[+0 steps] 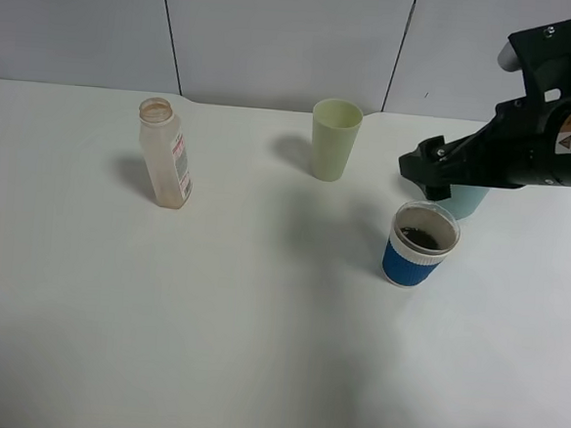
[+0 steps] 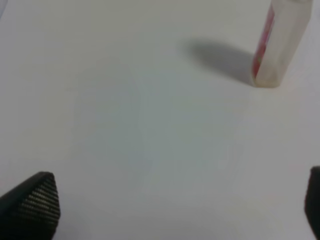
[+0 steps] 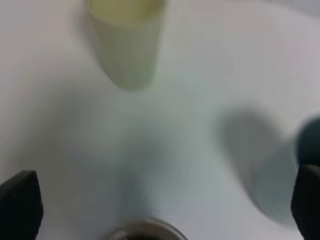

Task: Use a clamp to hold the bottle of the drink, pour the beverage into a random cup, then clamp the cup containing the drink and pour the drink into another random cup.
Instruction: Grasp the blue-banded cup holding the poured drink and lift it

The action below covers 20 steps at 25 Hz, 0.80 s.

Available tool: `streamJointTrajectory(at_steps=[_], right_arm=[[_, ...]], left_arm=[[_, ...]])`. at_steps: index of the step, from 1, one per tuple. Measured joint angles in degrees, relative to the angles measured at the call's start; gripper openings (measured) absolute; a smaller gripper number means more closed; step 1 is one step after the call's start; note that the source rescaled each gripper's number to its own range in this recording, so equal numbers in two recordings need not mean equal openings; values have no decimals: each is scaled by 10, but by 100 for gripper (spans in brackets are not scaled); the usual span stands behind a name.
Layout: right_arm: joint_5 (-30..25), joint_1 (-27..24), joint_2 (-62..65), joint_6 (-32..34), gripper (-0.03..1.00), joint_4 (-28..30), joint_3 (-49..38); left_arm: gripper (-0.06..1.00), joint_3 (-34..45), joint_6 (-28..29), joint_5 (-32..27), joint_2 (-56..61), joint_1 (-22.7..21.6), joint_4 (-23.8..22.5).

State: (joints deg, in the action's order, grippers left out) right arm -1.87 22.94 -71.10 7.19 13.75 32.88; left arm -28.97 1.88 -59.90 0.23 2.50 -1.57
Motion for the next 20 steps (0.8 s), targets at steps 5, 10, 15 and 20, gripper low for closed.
streamJointTrajectory(at_steps=[5, 10, 15, 20], right_arm=[[65, 0, 1, 11, 100, 2, -57], [69, 0, 12, 28, 100, -1, -82], [81, 0, 28, 30, 100, -27, -118], [92, 0, 28, 30, 100, -48, -165]], left_arm=[[100, 0, 0, 0, 0, 0, 0], [100, 0, 0, 0, 0, 0, 0], [100, 0, 0, 0, 0, 0, 0], [100, 0, 0, 0, 0, 0, 0]])
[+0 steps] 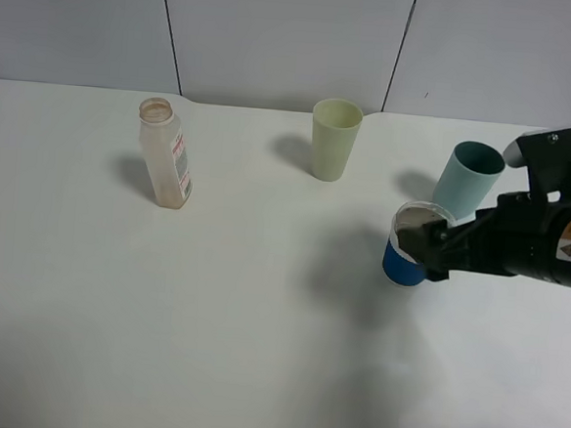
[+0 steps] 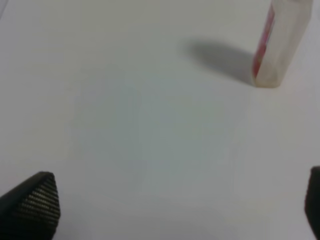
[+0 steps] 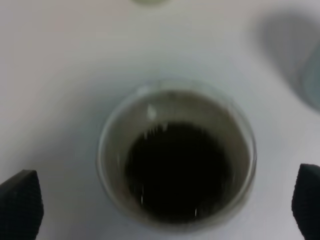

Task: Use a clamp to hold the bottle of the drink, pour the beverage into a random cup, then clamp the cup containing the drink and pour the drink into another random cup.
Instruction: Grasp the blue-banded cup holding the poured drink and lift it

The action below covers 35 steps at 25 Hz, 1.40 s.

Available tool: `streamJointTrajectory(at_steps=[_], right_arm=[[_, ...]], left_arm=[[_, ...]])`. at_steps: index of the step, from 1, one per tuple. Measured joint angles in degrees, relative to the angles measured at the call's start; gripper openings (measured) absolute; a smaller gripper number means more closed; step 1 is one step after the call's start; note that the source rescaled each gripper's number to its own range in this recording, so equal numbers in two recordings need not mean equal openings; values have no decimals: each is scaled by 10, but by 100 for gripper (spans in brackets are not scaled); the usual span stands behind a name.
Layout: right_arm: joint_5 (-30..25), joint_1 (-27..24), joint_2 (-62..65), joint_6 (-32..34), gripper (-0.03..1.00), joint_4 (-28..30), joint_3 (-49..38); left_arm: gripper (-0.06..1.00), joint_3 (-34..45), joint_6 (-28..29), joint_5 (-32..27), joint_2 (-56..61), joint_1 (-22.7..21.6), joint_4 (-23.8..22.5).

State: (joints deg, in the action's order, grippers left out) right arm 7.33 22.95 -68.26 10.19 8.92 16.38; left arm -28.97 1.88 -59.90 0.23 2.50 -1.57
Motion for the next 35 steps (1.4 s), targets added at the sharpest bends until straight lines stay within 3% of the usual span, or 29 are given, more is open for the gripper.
streamJointTrajectory(at_steps=[11, 14, 22, 35], right_arm=[[21, 0, 0, -3, 100, -61, -62], [58, 0, 0, -28, 100, -89, -83], [204, 0, -59, -126, 100, -165, -122], [524, 0, -334, -148, 100, -151, -125]], left_arm=[[100, 0, 0, 0, 0, 0, 0], [100, 0, 0, 0, 0, 0, 0], [100, 0, 0, 0, 0, 0, 0], [100, 0, 0, 0, 0, 0, 0]])
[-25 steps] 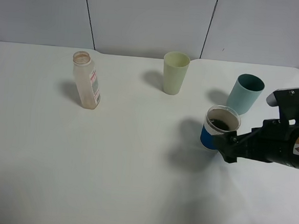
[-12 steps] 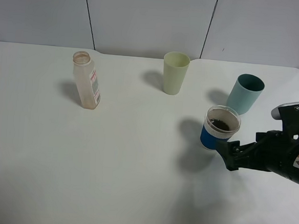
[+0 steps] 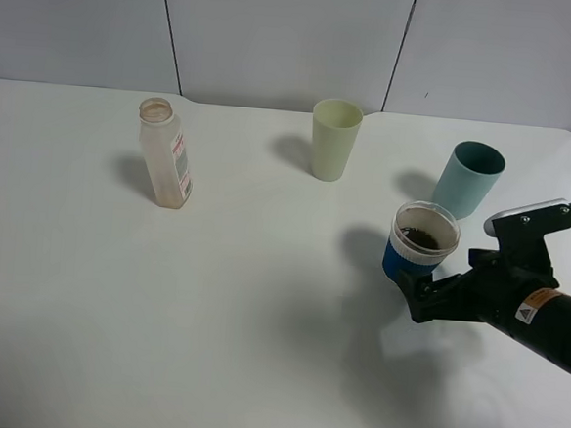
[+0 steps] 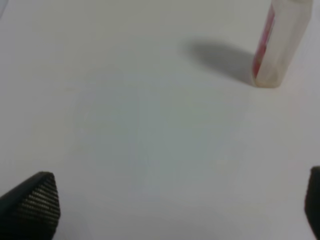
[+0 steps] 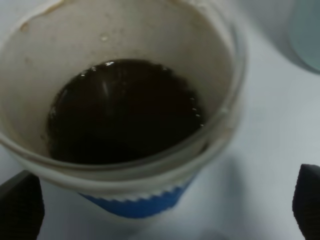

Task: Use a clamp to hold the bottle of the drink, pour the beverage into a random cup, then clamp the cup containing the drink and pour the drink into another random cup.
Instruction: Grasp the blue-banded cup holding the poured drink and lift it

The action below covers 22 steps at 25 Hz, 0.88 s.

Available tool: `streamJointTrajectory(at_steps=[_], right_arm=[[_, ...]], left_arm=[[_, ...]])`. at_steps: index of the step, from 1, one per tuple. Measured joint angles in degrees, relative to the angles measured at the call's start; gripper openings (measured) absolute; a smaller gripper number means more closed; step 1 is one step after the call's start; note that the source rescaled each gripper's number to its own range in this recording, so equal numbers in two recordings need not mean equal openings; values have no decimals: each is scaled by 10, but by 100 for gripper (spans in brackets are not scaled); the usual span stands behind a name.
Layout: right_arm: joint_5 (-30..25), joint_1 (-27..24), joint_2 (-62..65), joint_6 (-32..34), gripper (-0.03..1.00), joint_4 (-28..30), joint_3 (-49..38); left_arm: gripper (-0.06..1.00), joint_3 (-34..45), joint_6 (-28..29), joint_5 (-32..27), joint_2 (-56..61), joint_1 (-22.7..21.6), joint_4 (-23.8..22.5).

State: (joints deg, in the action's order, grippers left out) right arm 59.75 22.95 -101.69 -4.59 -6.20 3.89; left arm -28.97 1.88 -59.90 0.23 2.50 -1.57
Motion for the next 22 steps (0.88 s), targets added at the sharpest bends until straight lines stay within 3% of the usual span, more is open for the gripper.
streamJointTrajectory(at_steps=[3, 5, 22], right_arm=[[70, 0, -50, 0, 100, 18, 0], [88, 0, -77, 0, 100, 22, 0], [94, 0, -130, -7, 100, 12, 6]], left_arm=[[100, 0, 0, 0, 0, 0, 0], [100, 0, 0, 0, 0, 0, 0], [100, 0, 0, 0, 0, 0, 0]])
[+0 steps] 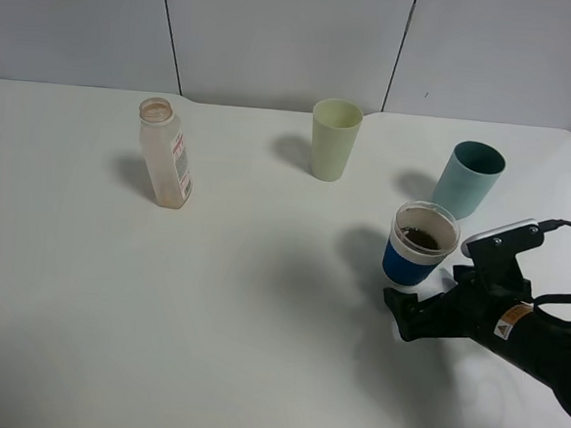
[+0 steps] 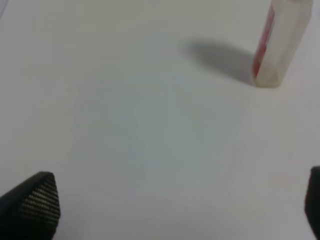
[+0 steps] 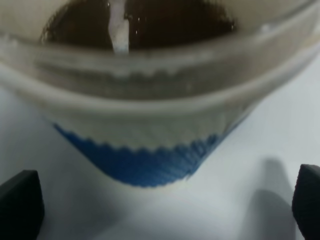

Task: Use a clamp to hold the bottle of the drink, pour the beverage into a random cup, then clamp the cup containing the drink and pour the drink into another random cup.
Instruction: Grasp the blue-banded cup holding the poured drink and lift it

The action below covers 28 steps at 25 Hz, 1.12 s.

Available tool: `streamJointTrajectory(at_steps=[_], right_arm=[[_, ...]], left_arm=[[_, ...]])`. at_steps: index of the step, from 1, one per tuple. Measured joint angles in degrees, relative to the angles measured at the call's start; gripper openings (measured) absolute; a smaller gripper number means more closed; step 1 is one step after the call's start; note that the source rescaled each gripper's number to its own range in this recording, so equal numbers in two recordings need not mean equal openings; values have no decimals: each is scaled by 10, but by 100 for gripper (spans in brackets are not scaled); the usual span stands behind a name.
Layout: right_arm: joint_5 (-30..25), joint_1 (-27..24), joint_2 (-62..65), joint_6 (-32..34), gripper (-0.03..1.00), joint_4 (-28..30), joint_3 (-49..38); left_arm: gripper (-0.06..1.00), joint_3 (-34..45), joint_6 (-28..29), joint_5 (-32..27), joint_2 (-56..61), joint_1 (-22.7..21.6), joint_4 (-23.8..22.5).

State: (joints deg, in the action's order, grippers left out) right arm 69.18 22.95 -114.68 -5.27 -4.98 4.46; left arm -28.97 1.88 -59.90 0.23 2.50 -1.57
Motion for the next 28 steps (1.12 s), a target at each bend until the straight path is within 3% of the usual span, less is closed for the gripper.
streamJointTrajectory(at_steps=[20, 22, 24, 28], right_arm=[[2, 0, -1, -28, 100, 38, 55], [2, 0, -1, -30, 89, 38, 55], [2, 0, -1, -34, 69, 38, 55], [3, 0, -1, -35, 2, 35, 55]], left_arm=[[100, 0, 0, 0, 0, 0, 0], [100, 0, 0, 0, 0, 0, 0], [100, 0, 0, -1, 0, 0, 0], [100, 0, 0, -1, 0, 0, 0]])
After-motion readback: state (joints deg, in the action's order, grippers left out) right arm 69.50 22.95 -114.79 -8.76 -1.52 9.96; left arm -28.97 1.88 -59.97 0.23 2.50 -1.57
